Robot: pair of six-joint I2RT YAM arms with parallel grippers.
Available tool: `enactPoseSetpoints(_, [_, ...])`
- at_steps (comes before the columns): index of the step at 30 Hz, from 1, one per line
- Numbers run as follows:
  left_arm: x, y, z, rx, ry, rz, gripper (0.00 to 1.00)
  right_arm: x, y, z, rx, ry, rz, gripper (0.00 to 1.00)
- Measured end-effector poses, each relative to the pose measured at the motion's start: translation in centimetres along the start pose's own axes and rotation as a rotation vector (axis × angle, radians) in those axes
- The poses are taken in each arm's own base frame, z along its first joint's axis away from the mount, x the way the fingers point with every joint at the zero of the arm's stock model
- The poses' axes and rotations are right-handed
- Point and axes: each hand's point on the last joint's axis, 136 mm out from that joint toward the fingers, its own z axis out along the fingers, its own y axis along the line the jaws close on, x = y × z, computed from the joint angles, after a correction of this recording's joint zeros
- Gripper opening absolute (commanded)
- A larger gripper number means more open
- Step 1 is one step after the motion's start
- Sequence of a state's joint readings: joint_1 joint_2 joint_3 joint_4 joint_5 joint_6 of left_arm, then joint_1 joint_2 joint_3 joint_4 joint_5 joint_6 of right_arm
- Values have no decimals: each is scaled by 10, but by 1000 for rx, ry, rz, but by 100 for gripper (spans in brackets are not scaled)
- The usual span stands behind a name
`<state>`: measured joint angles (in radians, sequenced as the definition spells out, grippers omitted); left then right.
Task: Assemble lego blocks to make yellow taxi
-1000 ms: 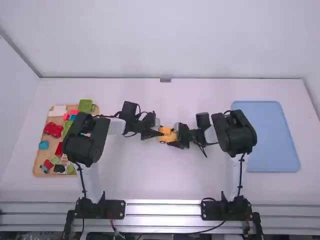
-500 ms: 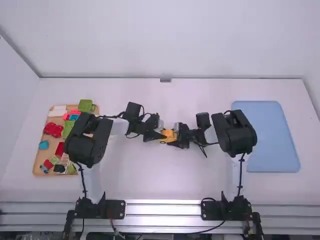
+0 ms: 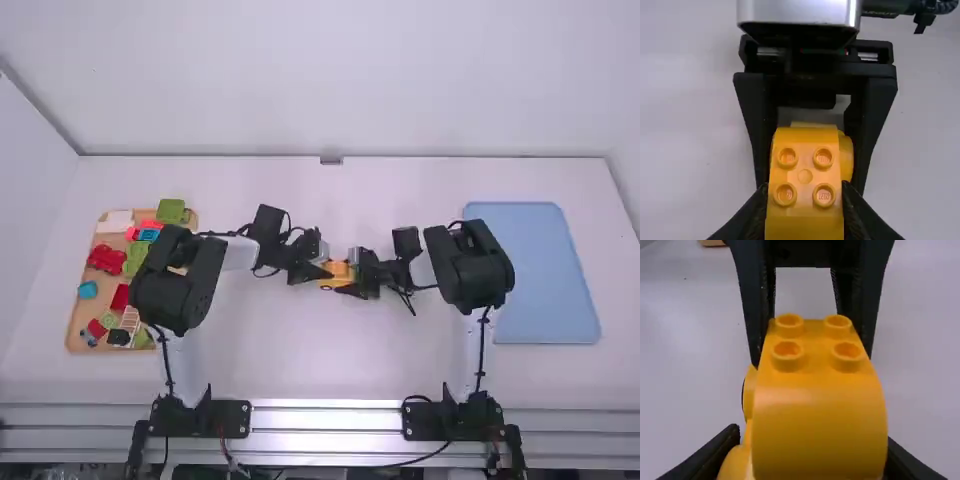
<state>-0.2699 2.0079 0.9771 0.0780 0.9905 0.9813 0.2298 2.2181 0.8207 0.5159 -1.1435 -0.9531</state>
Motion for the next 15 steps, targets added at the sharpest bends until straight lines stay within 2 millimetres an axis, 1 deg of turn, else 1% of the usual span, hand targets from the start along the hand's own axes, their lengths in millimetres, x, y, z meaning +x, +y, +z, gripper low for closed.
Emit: enactPoseSetpoints(15, [-1,-3,5,9,10,22,2,0,1,0,-2,-2,1,57])
